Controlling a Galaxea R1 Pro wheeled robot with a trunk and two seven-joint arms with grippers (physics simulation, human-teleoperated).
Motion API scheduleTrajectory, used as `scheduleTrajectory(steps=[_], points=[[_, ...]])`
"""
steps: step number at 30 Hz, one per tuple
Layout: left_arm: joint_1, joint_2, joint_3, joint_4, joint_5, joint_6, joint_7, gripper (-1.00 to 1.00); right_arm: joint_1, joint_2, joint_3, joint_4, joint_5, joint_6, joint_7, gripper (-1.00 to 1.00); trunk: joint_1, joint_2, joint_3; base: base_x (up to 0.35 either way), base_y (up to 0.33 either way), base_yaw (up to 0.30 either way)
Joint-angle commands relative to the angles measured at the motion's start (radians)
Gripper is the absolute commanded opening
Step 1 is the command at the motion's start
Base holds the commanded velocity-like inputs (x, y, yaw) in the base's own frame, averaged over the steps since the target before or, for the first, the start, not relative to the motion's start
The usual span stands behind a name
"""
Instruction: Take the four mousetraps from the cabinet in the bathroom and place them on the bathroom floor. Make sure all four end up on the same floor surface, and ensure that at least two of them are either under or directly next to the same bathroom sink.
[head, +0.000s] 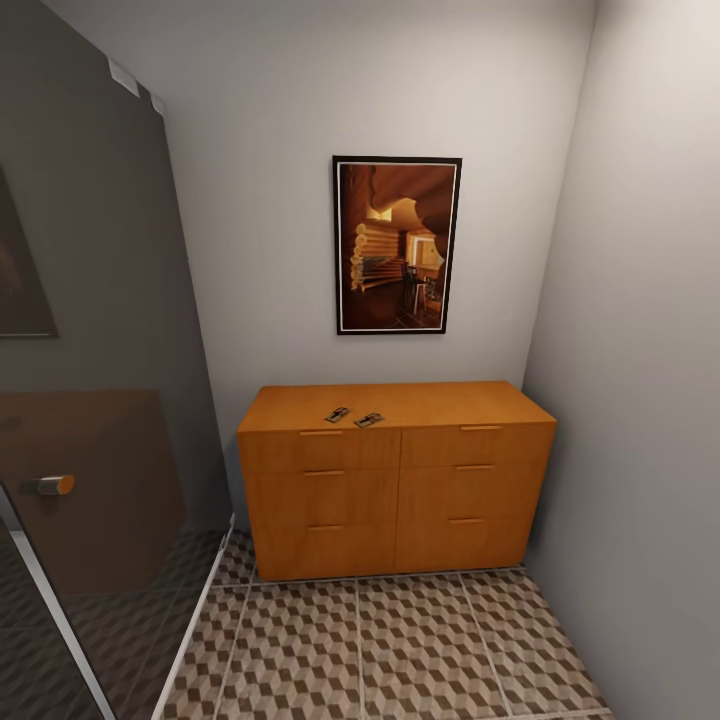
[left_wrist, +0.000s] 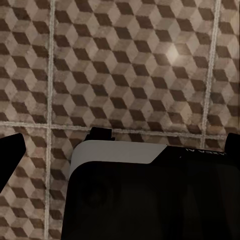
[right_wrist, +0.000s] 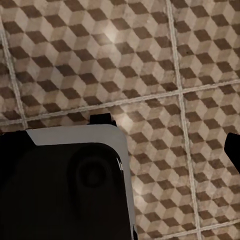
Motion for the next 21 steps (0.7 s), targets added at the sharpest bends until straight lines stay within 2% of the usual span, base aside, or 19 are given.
scheduleTrajectory(steps=[1, 21], points=[[-0.001, -0.002, 0.006, 0.001, 0.004, -0.004, 0.000, 1.00, -0.001, 0.000, -0.007, 0.003, 0.005, -0.006, -0.001, 1.00, 0.000, -0.001, -0.001, 0.000, 0.000, 0.000], [-0.001, 0.008, 0.007, 0.001, 0.005, -0.004, 0.000, 1.00, -0.001, 0.003, -0.005, 0.003, 0.006, -0.006, -0.004, 1.00, 0.000, -0.001, -0.001, 0.000, 0.000, 0.000]])
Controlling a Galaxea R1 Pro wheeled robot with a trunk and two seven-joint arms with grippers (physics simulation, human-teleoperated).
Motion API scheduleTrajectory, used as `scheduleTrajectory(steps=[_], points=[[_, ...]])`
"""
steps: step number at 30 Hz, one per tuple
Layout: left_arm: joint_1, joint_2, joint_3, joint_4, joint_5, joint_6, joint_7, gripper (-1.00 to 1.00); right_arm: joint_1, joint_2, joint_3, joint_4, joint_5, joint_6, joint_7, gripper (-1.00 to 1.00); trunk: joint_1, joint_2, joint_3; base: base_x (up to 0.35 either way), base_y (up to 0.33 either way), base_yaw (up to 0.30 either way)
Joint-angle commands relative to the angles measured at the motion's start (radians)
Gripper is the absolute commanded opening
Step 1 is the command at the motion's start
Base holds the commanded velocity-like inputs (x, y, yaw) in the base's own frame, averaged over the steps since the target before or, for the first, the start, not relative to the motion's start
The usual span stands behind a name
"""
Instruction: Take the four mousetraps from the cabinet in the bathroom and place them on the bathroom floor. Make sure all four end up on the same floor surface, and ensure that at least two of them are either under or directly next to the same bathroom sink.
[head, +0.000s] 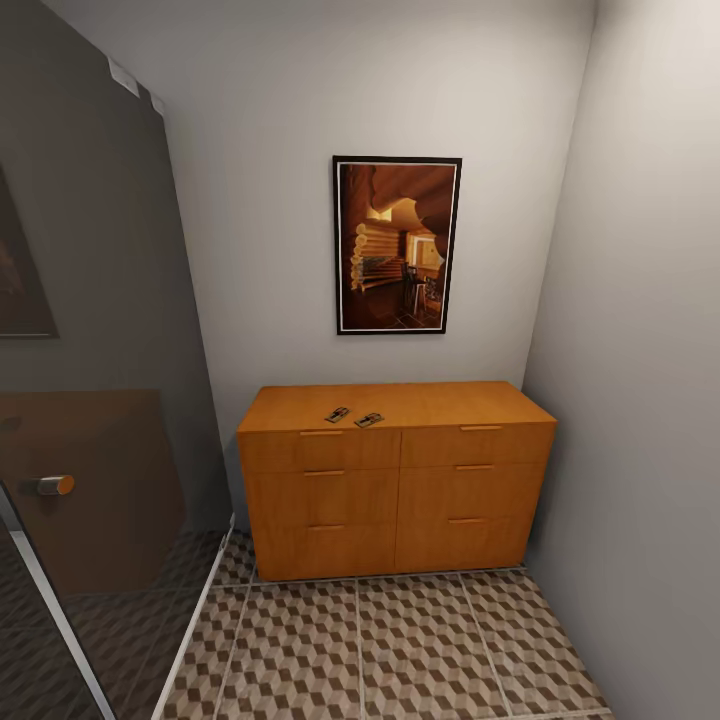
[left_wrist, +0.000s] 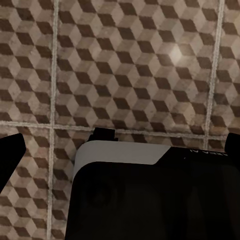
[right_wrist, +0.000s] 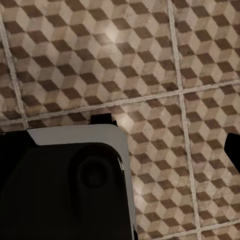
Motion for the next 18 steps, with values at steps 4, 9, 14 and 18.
scheduleTrajectory(steps=[4, 9, 14, 18], points=[[-0.001, 0.000, 0.006, 0.001, 0.005, -0.004, 0.000, 1.00, -0.001, 0.001, -0.007, 0.003, 0.004, -0.006, -0.002, 1.00, 0.000, -0.001, -0.001, 0.000, 0.000, 0.000], [-0.001, 0.000, 0.006, 0.001, 0.005, -0.004, 0.000, 1.00, -0.001, 0.001, -0.008, 0.003, 0.004, -0.006, -0.002, 1.00, 0.000, -0.001, -0.001, 0.000, 0.000, 0.000], [-0.001, 0.000, 0.006, 0.001, 0.005, -0.004, -0.001, 1.00, -0.001, 0.001, -0.008, 0.003, 0.004, -0.006, -0.002, 1.00, 0.000, -0.001, -0.001, 0.000, 0.000, 0.000], [-0.001, 0.000, 0.006, 0.001, 0.005, -0.004, -0.001, 1.00, -0.001, 0.002, -0.008, 0.003, 0.004, -0.006, -0.002, 1.00, 0.000, -0.001, -0.001, 0.000, 0.000, 0.000]])
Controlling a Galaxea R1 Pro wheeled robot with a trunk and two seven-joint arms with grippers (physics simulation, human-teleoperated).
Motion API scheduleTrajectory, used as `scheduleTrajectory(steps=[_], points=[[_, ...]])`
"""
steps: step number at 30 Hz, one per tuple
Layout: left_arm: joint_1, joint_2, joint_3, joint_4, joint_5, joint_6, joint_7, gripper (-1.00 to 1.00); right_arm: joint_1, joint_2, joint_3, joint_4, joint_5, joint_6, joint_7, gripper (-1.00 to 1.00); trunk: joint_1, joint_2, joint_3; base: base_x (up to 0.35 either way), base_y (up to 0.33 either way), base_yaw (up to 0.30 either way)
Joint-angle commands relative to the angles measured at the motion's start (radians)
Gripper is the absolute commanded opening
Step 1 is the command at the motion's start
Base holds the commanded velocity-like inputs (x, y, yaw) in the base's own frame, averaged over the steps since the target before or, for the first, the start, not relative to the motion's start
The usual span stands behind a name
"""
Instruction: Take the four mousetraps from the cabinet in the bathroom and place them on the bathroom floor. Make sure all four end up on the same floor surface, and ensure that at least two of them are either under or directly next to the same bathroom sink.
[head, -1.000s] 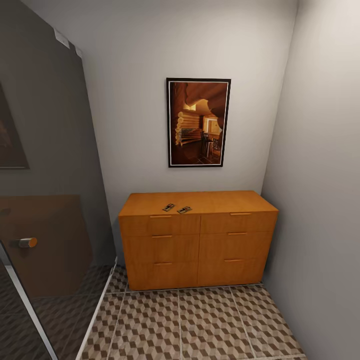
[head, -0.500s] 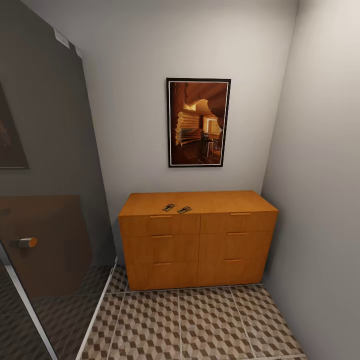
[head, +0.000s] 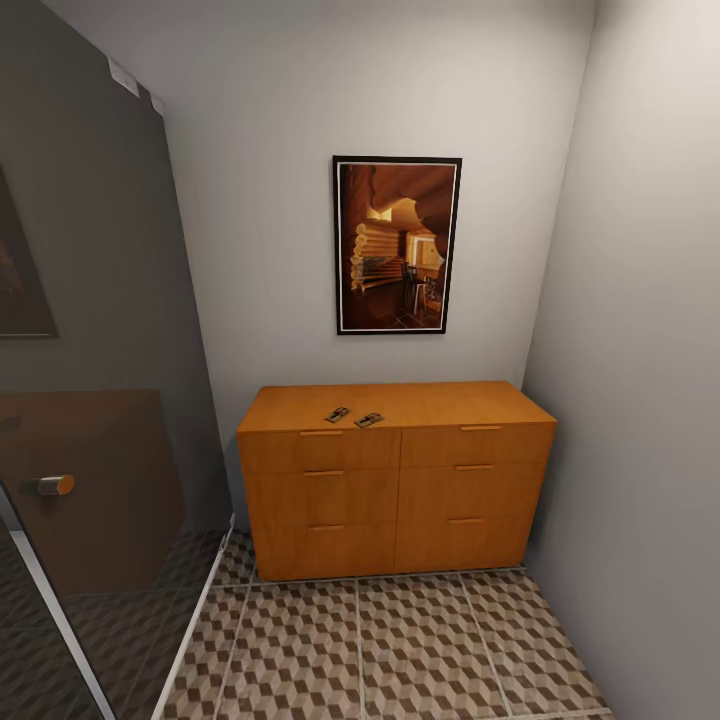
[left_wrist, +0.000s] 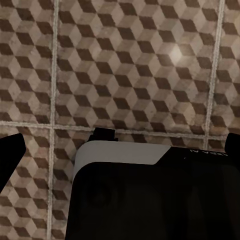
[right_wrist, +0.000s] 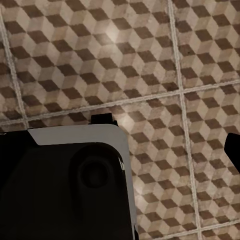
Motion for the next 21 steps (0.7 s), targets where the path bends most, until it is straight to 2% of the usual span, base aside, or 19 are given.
scheduleTrajectory(steps=[1, 21], points=[[-0.001, 0.000, 0.006, 0.001, 0.005, -0.004, 0.000, 1.00, -0.001, 0.000, -0.007, 0.003, 0.004, -0.006, -0.001, 1.00, 0.000, -0.001, -0.001, 0.000, 0.000, 0.000], [-0.001, 0.001, 0.006, 0.001, 0.005, -0.002, -0.002, 1.00, -0.001, 0.000, -0.007, 0.003, 0.004, -0.006, -0.002, 1.00, 0.000, -0.001, -0.001, 0.000, 0.000, 0.000]])
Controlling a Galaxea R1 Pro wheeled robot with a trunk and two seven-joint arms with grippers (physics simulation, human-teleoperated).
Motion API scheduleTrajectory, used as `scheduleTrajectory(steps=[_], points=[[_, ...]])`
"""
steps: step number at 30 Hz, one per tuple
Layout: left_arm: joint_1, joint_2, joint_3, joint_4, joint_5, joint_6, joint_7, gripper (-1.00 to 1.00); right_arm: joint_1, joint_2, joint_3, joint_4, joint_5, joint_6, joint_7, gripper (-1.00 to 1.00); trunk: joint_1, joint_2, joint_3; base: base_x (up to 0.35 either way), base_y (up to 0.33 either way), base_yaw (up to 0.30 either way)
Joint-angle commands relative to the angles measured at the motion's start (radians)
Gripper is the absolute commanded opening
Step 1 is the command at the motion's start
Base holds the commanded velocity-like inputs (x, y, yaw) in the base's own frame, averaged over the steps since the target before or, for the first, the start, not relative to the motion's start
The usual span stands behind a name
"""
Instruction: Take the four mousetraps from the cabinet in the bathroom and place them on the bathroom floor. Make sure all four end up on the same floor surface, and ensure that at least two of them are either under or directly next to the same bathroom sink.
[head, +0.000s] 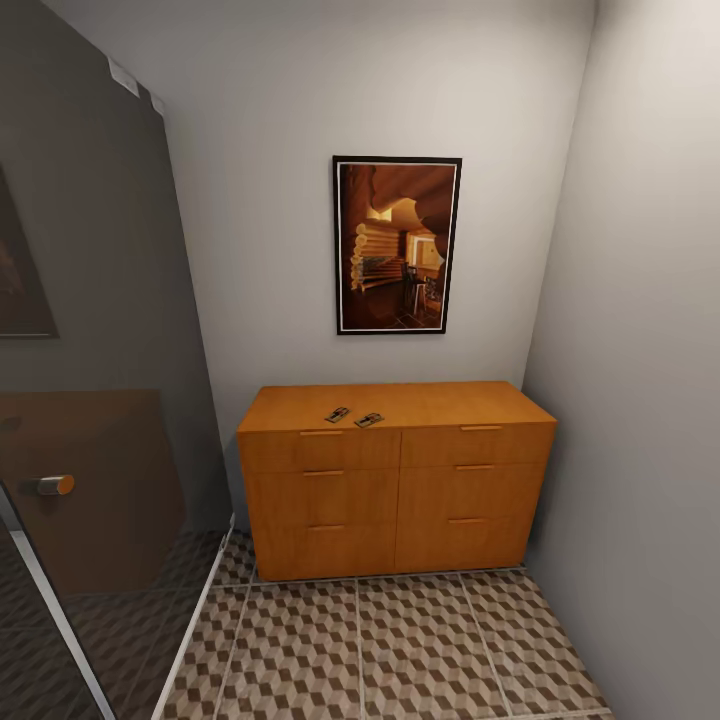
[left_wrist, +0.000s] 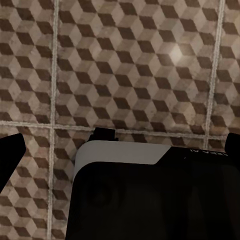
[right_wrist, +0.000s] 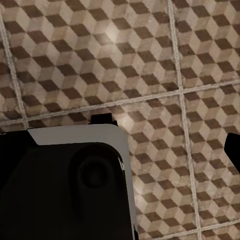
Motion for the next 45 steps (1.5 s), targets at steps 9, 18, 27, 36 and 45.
scheduleTrajectory(steps=[9, 18, 27, 36, 45], points=[[-0.001, 0.000, 0.009, 0.001, 0.012, -0.004, 0.000, 1.00, -0.001, 0.000, -0.007, 0.003, 0.004, -0.006, -0.001, 1.00, 0.000, -0.001, -0.001, 0.046, -0.001, 0.000], [-0.001, 0.000, 0.010, 0.001, 0.013, -0.003, 0.000, 1.00, -0.001, 0.000, -0.007, 0.003, 0.004, -0.006, 0.000, 1.00, 0.000, -0.001, -0.001, 0.125, -0.044, 0.000], [-0.001, 0.000, 0.010, 0.001, 0.012, -0.003, 0.000, 1.00, -0.001, 0.000, -0.007, 0.003, 0.004, -0.006, 0.000, 1.00, 0.000, -0.001, -0.001, 0.149, -0.084, 0.000], [-0.001, 0.000, 0.010, 0.001, 0.012, -0.004, 0.000, 1.00, -0.001, 0.000, -0.007, 0.003, 0.004, -0.006, -0.001, 1.00, 0.000, -0.001, -0.001, 0.153, -0.091, 0.000], [-0.001, 0.000, 0.011, 0.001, 0.013, -0.004, 0.000, 1.00, -0.001, 0.000, -0.007, 0.003, 0.004, -0.006, -0.001, 1.00, 0.000, -0.001, -0.001, 0.148, -0.065, 0.000]])
